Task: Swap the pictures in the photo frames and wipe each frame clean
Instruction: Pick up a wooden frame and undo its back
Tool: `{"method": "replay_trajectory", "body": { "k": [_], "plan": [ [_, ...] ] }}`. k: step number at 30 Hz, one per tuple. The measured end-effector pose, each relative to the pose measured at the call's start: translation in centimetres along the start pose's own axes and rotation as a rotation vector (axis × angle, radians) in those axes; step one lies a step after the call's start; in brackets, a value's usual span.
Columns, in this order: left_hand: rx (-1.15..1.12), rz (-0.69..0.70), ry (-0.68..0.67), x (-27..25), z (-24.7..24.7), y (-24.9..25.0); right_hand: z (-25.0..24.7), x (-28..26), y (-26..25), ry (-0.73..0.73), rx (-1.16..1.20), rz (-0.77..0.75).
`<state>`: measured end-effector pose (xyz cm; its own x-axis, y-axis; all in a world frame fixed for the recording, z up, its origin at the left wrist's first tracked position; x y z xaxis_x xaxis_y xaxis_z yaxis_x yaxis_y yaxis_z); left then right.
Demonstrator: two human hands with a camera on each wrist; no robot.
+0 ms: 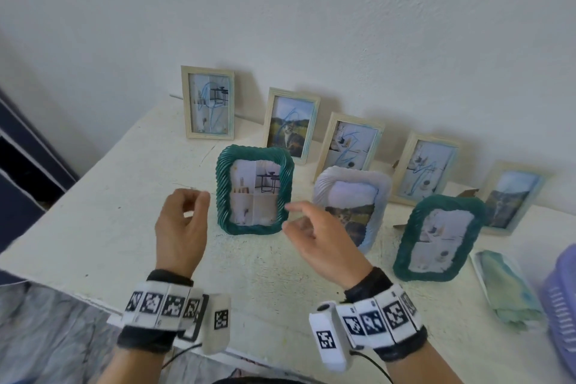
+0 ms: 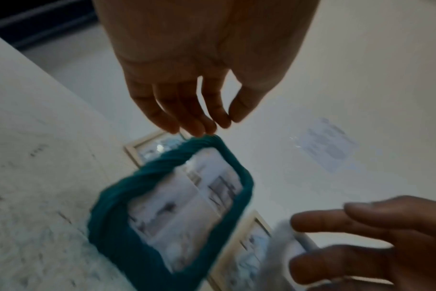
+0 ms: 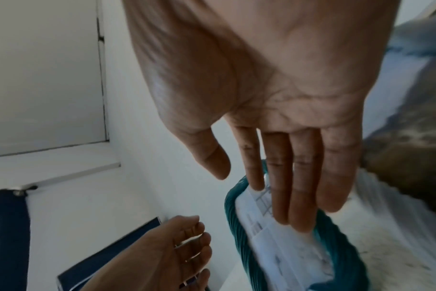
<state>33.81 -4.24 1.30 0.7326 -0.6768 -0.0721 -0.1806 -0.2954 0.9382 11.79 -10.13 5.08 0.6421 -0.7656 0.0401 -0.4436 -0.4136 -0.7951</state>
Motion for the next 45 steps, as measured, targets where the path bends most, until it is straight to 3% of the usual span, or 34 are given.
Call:
{"method": "replay_trajectory", "body": {
  "k": [3, 7, 11, 14, 18, 23, 30, 34, 38, 42, 45],
  "plan": [
    [0.048, 0.122, -0.268, -4.0, 2.8, 1.5, -1.1, -3.3, 1.1, -0.021, 0.094, 0.019],
    [0.027, 0.254, -0.585, -9.4, 8.6, 4.6, -4.3, -8.1, 4.1, 0.062, 0.107, 0.074],
    [-0.020, 0.355, -0.817, -14.1, 15.1, 8.6, -10.6, -12.3, 7.0, 0.226, 0.082, 0.135],
    [-0.049, 0.372, -0.908, -16.4, 20.6, 11.4, -16.6, -14.9, 9.0, 0.384, 0.067, 0.148],
    [-0.101, 0.399, -0.929, -19.3, 27.9, 16.2, -24.7, -17.1, 11.9, 0.528, 0.033, 0.173],
    [-0.136, 0.249, -0.899, -21.2, 37.6, 19.9, -33.5, -16.8, 17.6, 0.684, 0.081, 0.220],
    [0.091, 0.017, -0.744, -20.8, 46.9, 21.1, -39.0, -13.4, 26.1, 0.667, 0.195, 0.447],
    [0.209, -0.095, -0.671, -19.9, 49.7, 20.3, -39.7, -11.8, 29.3, 0.603, 0.209, 0.530],
    [0.241, -0.161, -0.695, -19.5, 51.3, 18.5, -38.9, -11.2, 31.1, 0.484, 0.192, 0.569],
    [0.236, -0.070, -0.678, -20.1, 51.1, 18.3, -38.7, -11.4, 31.4, 0.441, 0.119, 0.549],
    [0.270, 0.059, -0.654, -21.4, 49.6, 20.0, -39.7, -12.2, 29.7, 0.519, 0.099, 0.445]
  ]
}}
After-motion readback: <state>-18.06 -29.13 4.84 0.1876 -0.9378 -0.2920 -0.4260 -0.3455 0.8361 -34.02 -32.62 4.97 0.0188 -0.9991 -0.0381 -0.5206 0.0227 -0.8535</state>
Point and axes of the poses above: each hand's wrist, its own x-axis towards the middle knuckle, its own z-axis out of the palm, y = z × x, the point moved 5 cm from there along x, towards the middle knuckle, and after that the axes turned 11 degrees about -z, right-handed, at the moved point
